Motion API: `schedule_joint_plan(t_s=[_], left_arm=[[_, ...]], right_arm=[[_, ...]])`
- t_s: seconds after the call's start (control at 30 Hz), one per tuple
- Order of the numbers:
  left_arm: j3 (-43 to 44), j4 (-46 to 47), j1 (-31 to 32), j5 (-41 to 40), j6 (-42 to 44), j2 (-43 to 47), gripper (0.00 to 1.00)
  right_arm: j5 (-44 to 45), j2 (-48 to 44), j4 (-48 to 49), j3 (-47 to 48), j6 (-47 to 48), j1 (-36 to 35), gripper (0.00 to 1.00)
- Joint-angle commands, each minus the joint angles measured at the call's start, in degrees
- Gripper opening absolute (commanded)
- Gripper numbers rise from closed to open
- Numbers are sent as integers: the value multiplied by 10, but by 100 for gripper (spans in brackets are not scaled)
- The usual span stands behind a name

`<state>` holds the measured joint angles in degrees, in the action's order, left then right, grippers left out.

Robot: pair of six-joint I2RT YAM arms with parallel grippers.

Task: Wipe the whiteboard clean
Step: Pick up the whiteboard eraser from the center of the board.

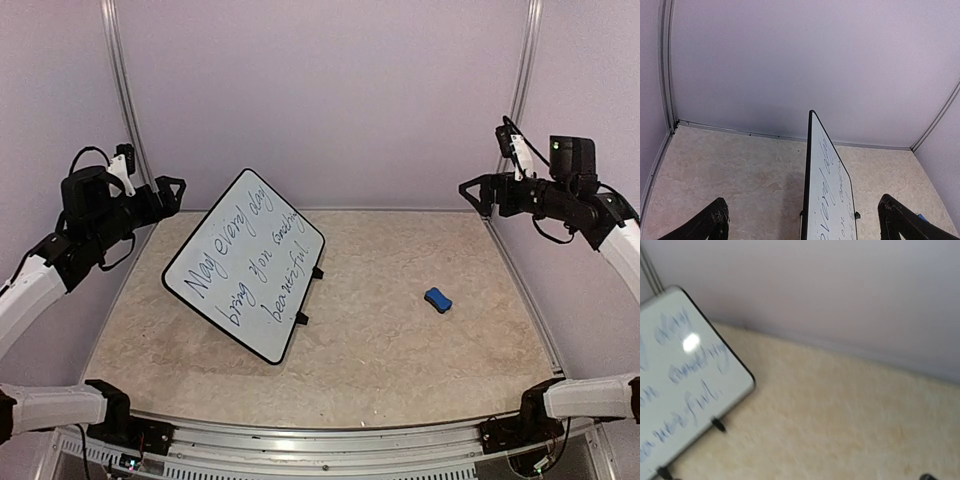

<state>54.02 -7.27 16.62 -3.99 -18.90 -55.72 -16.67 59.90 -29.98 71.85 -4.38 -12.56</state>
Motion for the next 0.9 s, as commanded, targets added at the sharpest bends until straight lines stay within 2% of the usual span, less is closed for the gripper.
schedule_joint_plan(t_s=[0.0,0.3,0.53,0.87], left_arm=[[-5,13,-5,11,-1,-10,99],[-7,14,-7,14,-5,-20,99],[-5,12,-6,17,-8,-31,99],[-2,10,-12,29,-15,-44,99]], right_arm=[[38,49,-56,22,4,9,100],[82,147,-107,60,23,7,100],[104,241,-145,88,35,-2,89],[151,356,-194,98,38,-51,82]])
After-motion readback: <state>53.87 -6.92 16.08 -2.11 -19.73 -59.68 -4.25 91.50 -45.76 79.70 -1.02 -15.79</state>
